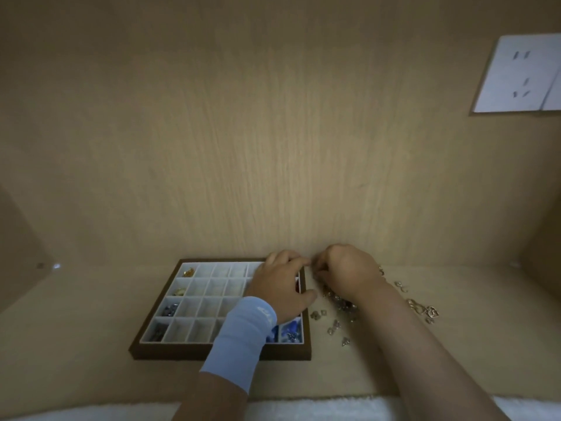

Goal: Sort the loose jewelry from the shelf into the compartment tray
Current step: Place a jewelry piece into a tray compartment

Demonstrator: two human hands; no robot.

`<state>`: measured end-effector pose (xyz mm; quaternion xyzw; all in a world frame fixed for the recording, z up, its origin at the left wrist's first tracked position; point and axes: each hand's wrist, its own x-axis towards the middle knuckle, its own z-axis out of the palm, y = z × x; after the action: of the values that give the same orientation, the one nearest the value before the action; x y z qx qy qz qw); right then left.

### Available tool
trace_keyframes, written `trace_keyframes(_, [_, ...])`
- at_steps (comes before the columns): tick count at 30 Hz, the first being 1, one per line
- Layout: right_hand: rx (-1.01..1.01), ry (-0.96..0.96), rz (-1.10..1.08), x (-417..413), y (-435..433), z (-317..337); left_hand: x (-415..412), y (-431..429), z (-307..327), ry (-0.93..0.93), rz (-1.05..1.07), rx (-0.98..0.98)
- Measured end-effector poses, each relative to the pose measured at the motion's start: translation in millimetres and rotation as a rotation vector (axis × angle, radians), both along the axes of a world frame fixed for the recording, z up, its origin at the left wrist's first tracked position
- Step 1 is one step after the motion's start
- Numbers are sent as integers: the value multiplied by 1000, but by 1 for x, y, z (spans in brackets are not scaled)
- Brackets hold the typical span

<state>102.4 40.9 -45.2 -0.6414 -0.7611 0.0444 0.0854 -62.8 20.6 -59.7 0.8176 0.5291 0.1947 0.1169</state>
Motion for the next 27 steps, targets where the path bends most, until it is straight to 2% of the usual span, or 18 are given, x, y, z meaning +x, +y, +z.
trace_keyframes(4, [12,-71,17,0,0,-4,-6,-1,0,-106,7,39])
trace_keyframes(6, [13,-23,44,0,-3,-2,-10,0,4,-184,17,50])
trace_keyframes(8, [8,205,75,0,-6,2,-13,2,10,-275,25,30])
trace_keyframes(11, [-53,685,138,-7,-10,12,-23,4,20,-452,35,-8])
trace_keyframes(15, [-113,999,210,-24,-17,20,-42,-3,34,-645,68,-27])
trace_keyframes(18, [-158,1055,241,-35,-23,23,-54,-11,37,-711,85,-66])
trace_keyframes(23, [-283,1162,250,-53,-31,26,-74,-23,34,-714,87,-55])
trace_keyframes(27, [-323,1108,293,-57,-37,29,-81,-32,34,-734,108,-62])
